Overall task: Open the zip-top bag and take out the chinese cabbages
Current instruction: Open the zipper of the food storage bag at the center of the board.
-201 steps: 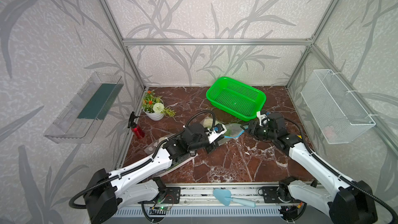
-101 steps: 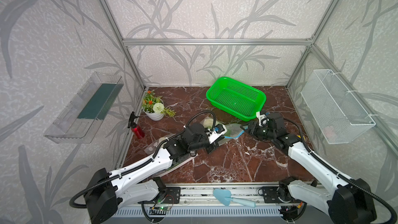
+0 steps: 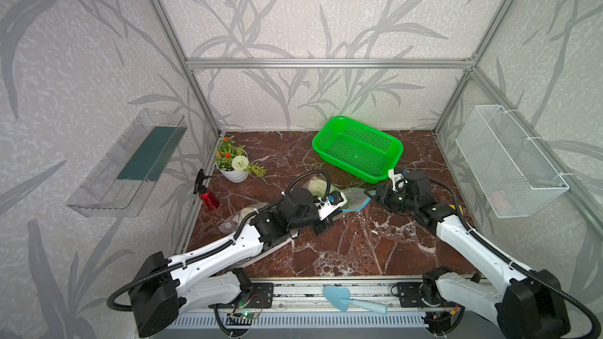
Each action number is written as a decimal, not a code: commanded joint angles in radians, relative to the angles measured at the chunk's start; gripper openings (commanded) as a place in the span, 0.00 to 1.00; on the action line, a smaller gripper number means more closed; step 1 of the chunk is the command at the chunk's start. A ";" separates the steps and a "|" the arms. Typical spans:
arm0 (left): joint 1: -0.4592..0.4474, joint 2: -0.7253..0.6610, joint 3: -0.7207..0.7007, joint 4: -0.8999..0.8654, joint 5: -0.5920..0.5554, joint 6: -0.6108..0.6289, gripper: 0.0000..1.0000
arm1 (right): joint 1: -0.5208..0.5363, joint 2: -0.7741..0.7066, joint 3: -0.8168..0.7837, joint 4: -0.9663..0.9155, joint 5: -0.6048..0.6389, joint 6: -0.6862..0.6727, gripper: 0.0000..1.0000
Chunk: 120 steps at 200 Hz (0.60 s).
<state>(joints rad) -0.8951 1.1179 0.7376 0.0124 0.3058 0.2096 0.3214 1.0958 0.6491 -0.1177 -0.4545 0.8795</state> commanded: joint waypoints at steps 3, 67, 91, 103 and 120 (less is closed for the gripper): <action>-0.013 0.008 0.009 0.030 -0.007 0.019 0.00 | -0.003 0.012 -0.022 0.035 -0.013 0.017 0.56; -0.066 0.042 0.003 0.025 -0.028 0.006 0.00 | -0.003 0.005 -0.018 0.048 -0.018 0.013 0.56; -0.081 0.044 -0.002 0.013 -0.039 -0.006 0.16 | -0.004 0.000 -0.015 0.032 -0.025 0.008 0.56; -0.082 0.041 0.000 0.002 -0.059 -0.016 0.28 | -0.004 0.001 -0.017 0.019 -0.023 0.004 0.56; -0.083 0.023 0.005 -0.011 -0.086 -0.019 0.39 | -0.004 -0.002 -0.018 -0.019 -0.003 -0.005 0.57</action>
<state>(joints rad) -0.9733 1.1610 0.7376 0.0143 0.2634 0.1951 0.3214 1.1118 0.6281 -0.0864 -0.4644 0.8963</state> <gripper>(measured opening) 0.335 0.563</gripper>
